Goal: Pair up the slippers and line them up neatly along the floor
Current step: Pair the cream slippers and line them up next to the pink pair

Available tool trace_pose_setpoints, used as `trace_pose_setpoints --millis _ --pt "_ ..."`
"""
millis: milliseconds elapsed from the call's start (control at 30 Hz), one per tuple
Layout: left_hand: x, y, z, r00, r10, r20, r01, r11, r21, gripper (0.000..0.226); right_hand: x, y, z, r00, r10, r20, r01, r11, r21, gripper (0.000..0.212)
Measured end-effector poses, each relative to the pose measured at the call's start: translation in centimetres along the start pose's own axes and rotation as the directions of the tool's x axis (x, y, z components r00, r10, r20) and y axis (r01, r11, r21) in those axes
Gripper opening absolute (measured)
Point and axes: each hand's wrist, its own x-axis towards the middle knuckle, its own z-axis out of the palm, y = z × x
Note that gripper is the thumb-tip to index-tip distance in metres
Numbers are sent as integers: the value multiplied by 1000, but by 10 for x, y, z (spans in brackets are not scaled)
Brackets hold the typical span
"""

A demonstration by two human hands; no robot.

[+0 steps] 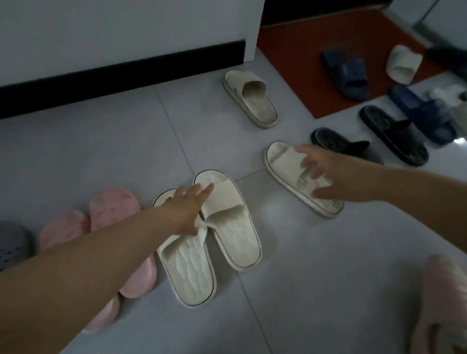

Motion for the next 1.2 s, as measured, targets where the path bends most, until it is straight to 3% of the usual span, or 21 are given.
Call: trace_pose_setpoints --millis 167,267,333,400,467,600,700,833,967,1067,1200 --pt "29 -2 -7 999 -49 -15 48 997 -62 108 38 82 -1 993 -21 116 28 998 -57 89" --pt "36 5 -18 986 -164 -39 158 979 -128 104 80 132 -14 991 3 134 19 986 -164 92" --pt "39 17 -29 959 -283 13 282 949 -142 111 107 152 -20 976 26 217 17 981 -193 95" --pt "44 38 -41 932 -360 32 359 913 -191 118 133 164 -19 954 45 296 -10 993 -118 97" --pt "56 76 -53 930 -367 -11 342 878 -335 110 152 168 -11 946 11 324 -5 1000 -19 95" --pt "102 152 -64 925 -366 -98 234 755 -612 94 173 174 9 912 -183 367 143 981 133 93" --pt "131 189 -61 912 -410 -25 306 717 -626 102 180 180 4 852 -295 433 198 946 255 95" --pt "140 210 -64 878 -478 23 412 730 -546 103 212 183 -26 910 -310 276 183 896 405 68" --pt "148 210 -62 875 -485 7 434 775 -459 90 251 182 -52 959 -279 45 255 923 290 49" --pt "151 203 -53 885 -465 -22 385 760 -524 87 271 180 -55 956 -294 -15 289 926 244 55" --pt "156 192 -52 865 -499 -49 364 693 -623 92 289 177 -53 942 -334 47 315 921 230 78"
